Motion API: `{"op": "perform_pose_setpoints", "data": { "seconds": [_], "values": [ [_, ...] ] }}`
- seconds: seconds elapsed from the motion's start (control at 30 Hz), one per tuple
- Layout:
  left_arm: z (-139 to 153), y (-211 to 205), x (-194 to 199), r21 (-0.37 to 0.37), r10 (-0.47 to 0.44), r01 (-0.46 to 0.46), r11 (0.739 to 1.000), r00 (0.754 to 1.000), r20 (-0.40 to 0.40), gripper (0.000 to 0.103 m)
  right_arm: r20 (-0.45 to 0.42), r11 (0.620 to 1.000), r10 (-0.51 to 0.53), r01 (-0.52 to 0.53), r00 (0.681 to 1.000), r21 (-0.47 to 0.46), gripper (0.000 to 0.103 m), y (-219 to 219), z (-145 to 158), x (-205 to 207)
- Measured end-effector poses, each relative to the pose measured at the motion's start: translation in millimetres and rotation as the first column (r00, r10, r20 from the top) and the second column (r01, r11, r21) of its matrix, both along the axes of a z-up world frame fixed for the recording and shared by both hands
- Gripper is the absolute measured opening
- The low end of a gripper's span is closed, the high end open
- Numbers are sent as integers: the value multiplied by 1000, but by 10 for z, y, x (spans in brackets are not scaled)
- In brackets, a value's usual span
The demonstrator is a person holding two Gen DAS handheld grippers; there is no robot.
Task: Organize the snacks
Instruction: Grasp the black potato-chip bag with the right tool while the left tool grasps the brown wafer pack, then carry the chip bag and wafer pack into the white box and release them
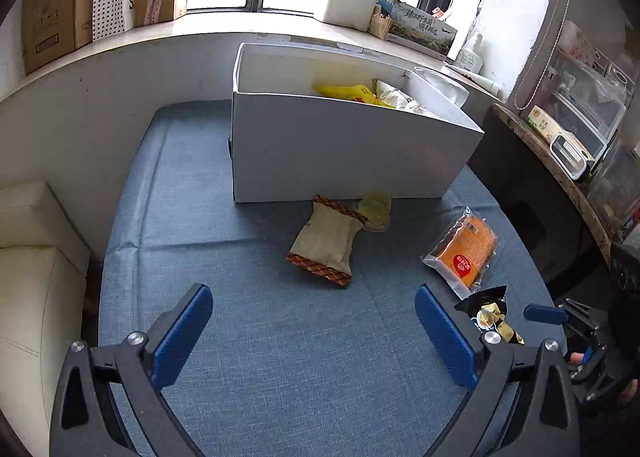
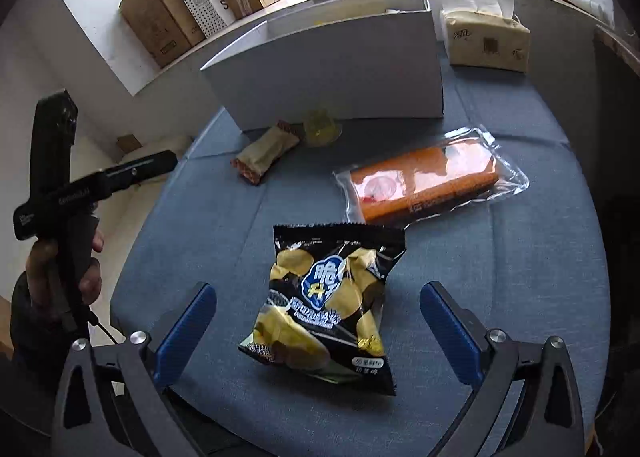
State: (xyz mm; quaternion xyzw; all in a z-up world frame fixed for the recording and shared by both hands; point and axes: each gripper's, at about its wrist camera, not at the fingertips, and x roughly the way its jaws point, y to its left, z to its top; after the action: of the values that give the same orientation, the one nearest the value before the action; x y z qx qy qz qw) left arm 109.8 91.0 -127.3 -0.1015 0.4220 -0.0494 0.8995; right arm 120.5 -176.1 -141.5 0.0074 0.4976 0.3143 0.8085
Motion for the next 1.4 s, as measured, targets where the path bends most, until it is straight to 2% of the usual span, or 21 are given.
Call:
{"op": "perform_pose_setpoints", "data": {
  "seconds": [0.17, 0.33, 0.4, 0.43, 0.53, 0.63, 0.73, 0.93, 1.0, 1.07, 1.1, 1.13, 1.17, 1.4],
  "values": [
    [11, -40, -102, 5, -10, 10, 1000, 1000, 4, 103, 7, 987, 54, -52, 999, -153, 103, 270, -173, -79],
    [-42, -32, -158, 27, -7, 8, 1000, 1000, -13, 103, 12, 968, 92, -86, 996, -235, 103, 409, -272, -82],
    [-67, -9, -155, 14, -7, 7, 1000, 1000, -17, 103, 9, 962, 89, -83, 996, -261, 96, 411, -319, -67],
    [-73, -4, -145, 15, -5, 5, 1000, 1000, -20, 103, 8, 960, 87, -81, 996, -267, 86, 409, -328, -59],
    [-79, -18, -95, 24, -8, 8, 1000, 1000, -24, 103, 24, 962, 90, -80, 996, -262, 76, 370, -304, -72],
    [-87, -68, 7, 32, -25, 26, 999, 999, -27, 103, 23, 968, 102, -93, 995, -232, 70, 336, -258, -83],
    [-127, -134, 176, 57, -33, 36, 998, 999, -39, 103, 24, 977, 74, -68, 997, -201, 69, 196, -181, -82],
    [-327, -321, 698, 112, -108, 118, 987, 990, -95, 103, 40, 995, 16, -11, 999, -99, 69, -117, 61, -92],
    [-398, -360, 857, 106, -143, 153, 982, 985, -97, 102, 44, 998, -5, 8, 999, -70, 69, -195, 119, -79],
    [-496, -406, 1003, 139, -150, 167, 976, 980, -128, 97, 38, 999, -25, 26, 999, -40, 69, -263, 137, -58],
    [-544, -425, 1058, 162, -152, 175, 971, 978, -143, 82, 37, 999, -37, 39, 999, -35, 69, -301, 146, -48],
    [-597, -437, 1114, 175, -151, 180, 968, 974, -167, 60, 37, 998, -46, 47, 998, -31, 69, -340, 153, -44],
    [-631, -430, 1154, 184, -138, 172, 968, 973, -184, 55, 36, 998, -55, 56, 998, -26, 69, -371, 159, -34],
    [-586, -401, 1105, 162, -147, 175, 971, 974, -172, 52, 29, 995, -97, 97, 995, -1, 69, -561, 187, 28]
  ]
}}
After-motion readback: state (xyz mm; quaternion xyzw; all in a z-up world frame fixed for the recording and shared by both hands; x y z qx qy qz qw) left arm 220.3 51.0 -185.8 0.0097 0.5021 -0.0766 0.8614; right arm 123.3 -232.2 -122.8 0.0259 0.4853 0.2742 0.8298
